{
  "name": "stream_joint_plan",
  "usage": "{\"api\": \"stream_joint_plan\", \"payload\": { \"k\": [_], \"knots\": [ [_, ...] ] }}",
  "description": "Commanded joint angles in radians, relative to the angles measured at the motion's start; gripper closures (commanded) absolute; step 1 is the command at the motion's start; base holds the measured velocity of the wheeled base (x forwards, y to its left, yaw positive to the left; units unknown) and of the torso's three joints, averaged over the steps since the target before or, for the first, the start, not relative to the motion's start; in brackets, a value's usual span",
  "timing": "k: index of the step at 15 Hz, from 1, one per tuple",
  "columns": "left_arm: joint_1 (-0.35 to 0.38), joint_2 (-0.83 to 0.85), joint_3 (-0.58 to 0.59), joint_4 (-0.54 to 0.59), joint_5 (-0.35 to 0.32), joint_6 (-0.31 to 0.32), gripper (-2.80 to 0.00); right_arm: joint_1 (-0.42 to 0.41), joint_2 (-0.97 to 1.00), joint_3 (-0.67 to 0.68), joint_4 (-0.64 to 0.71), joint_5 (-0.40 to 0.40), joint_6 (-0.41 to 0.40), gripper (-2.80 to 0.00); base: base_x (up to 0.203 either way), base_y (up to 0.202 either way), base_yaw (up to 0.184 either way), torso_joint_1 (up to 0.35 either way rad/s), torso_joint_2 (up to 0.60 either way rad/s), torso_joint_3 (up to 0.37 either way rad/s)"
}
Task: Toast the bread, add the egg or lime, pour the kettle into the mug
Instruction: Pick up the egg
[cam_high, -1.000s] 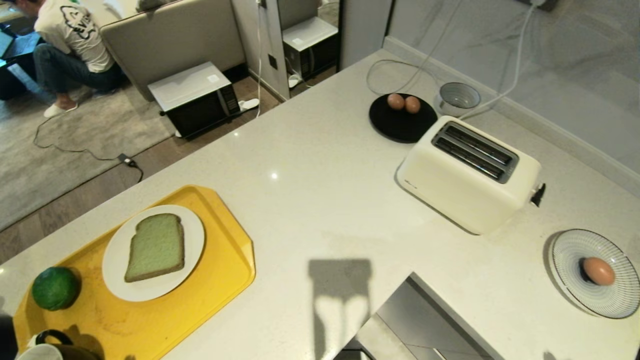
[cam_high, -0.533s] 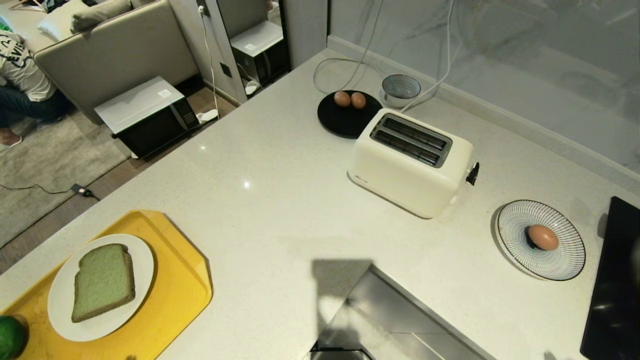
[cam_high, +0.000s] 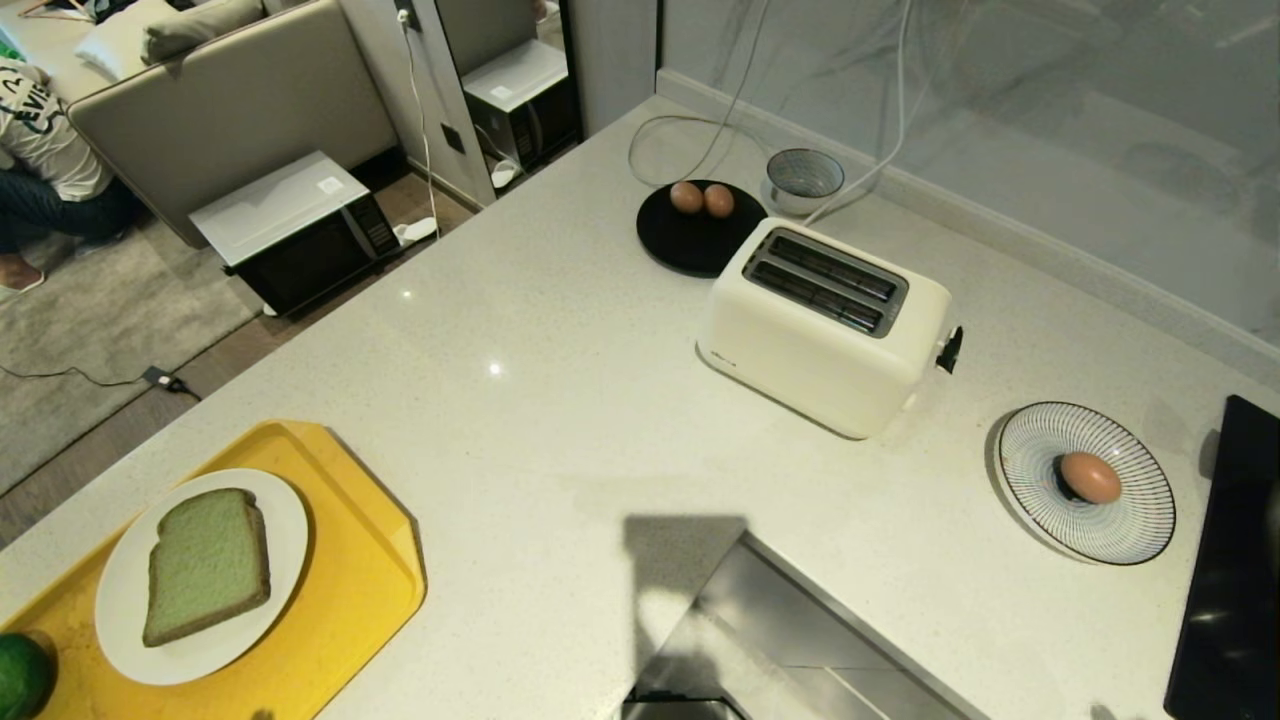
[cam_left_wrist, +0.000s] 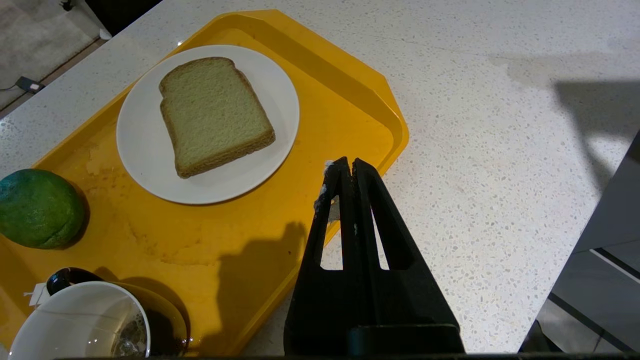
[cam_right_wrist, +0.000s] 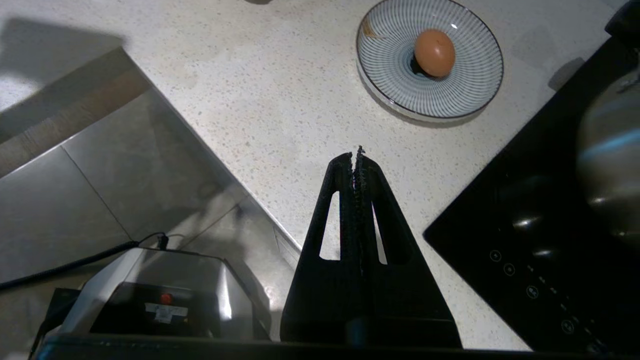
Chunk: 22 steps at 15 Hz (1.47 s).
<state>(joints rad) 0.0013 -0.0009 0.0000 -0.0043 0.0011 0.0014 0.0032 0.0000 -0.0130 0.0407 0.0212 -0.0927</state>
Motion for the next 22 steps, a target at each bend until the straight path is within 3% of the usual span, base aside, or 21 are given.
{"api": "stream_joint_plan", "payload": {
  "k": [1, 5, 7, 10, 13, 15, 19, 22],
  "knots": [
    [0.0, -0.001, 0.0, 0.0, 0.0, 0.0, 0.0, 0.0, 0.002, -0.013, 0.033, -0.014, -0.004, 0.0, 0.0, 0.0, 0.0, 0.0, 0.0, 0.0],
    [0.0, -0.001, 0.0, 0.0, 0.0, 0.0, 0.0, 0.0, 0.077, -0.039, 0.043, -0.016, -0.003, 0.0, 0.0, 0.0, 0.0, 0.0, 0.0, 0.0],
    [0.0, -0.001, 0.0, 0.0, 0.0, 0.0, 0.0, 0.001, 0.231, -0.116, 0.078, -0.017, 0.006, 0.0, 0.0, 0.0, 0.0, 0.0, 0.0, 0.0],
    [0.0, -0.001, 0.0, 0.0, 0.0, 0.0, 0.0, 0.001, 0.577, -0.328, 0.139, -0.019, 0.045, 0.0, 0.0, 0.0, 0.0, 0.0, 0.0, 0.0],
    [0.0, -0.001, 0.0, 0.0, 0.0, 0.0, 0.0, 0.0, 0.889, -0.677, 0.268, -0.023, 0.063, 0.0, 0.0, 0.0, 0.0, 0.0, 0.0, 0.0],
    [0.0, -0.001, 0.0, 0.0, 0.0, 0.0, 0.0, 0.0, 1.034, -0.863, 0.459, -0.022, -0.003, 0.0, 0.0, 0.0, 0.0, 0.0, 0.0, 0.0],
    [0.0, -0.001, 0.0, 0.0, 0.0, 0.0, 0.0, -0.027, 1.169, -0.919, 0.56, -0.022, -0.279, 0.0, 0.0, 0.0, 0.0, 0.0, 0.0, 0.0],
    [0.0, -0.001, 0.0, 0.0, 0.0, 0.0, 0.0, -0.043, 1.203, -0.954, 0.605, -0.02, -0.31, 0.0, 0.0, 0.0, 0.0, 0.0, 0.0, 0.0]
  ]
}}
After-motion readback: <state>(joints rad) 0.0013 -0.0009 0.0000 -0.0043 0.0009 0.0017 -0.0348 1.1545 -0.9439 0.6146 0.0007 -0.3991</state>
